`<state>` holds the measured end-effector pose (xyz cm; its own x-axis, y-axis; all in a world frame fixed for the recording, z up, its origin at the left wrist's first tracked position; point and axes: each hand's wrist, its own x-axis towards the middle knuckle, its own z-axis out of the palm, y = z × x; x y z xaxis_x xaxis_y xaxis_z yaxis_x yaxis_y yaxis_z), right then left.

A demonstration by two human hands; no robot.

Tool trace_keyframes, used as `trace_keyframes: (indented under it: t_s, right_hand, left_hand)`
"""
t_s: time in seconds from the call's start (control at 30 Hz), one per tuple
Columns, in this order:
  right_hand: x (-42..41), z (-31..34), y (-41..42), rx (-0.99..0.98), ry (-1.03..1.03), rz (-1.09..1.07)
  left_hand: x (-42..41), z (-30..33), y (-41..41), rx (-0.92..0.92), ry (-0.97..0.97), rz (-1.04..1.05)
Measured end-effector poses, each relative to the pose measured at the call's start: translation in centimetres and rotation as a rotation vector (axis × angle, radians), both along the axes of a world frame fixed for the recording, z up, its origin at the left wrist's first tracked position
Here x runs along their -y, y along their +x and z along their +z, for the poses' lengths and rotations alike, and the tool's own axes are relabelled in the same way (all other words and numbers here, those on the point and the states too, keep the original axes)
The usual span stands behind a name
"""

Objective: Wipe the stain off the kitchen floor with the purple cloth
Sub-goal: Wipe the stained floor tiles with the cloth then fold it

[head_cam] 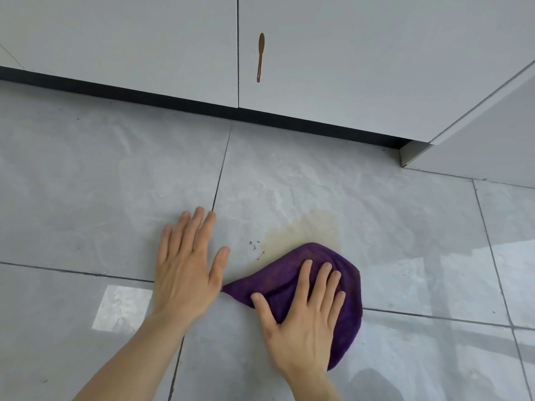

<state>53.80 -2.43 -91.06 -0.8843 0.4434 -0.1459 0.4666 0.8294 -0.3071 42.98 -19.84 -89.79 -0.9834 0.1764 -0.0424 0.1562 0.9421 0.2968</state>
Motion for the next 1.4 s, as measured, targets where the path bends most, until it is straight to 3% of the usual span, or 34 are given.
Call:
trace_keyframes:
  t_s: [0.17,0.5,0.6,0.7,0.8,0.93,1.07,1.27,1.4]
  right_hand:
    - [-2.2,-2.0,-2.5,-0.081,0.072,-0.009]
    - [-4.4,-1.7,-6.4,-0.290,-0.268,-0.209]
    - [-5.7,-0.7,-10.8,-0.252,-0.354,-0.139]
    - [-5.9,-0.4,-13.2,-0.161,-0.313,-0.068]
    - [-4.7,0.2,-13.4,-0.130,-0.395,-0.031]
    - [-1.4,0.4,-11.8,-0.122,-0.544,0.195]
    - [0.9,-0.3,-9.7,-0.123,-0.337,0.364]
    - [1.9,-1.2,-8.8,-0.218,-0.242,0.254]
    - [2.0,-1.7,-8.8,-0.140,-0.013,0.412]
  left_hand:
    - [0.2,-3.2,-0.8,0.037,-0.107,-0.001]
    - [0.4,-3.6,-1.0,0.038,-0.123,-0.015]
    - [0.3,-3.6,-1.1,0.032,-0.106,-0.019]
    - [0.2,-3.3,-1.1,0.032,-0.103,-0.019]
    - [0.4,-3.0,-1.0,0.040,-0.096,-0.021]
    - [0.4,-3.0,-1.1,0.033,-0.032,-0.025]
    - [0.8,-3.1,-1.2,0.033,0.040,-0.029]
    - [0.9,-3.1,-1.3,-0.004,0.192,0.016]
    - [0.8,-3.3,-1.4,0.016,0.130,0.033]
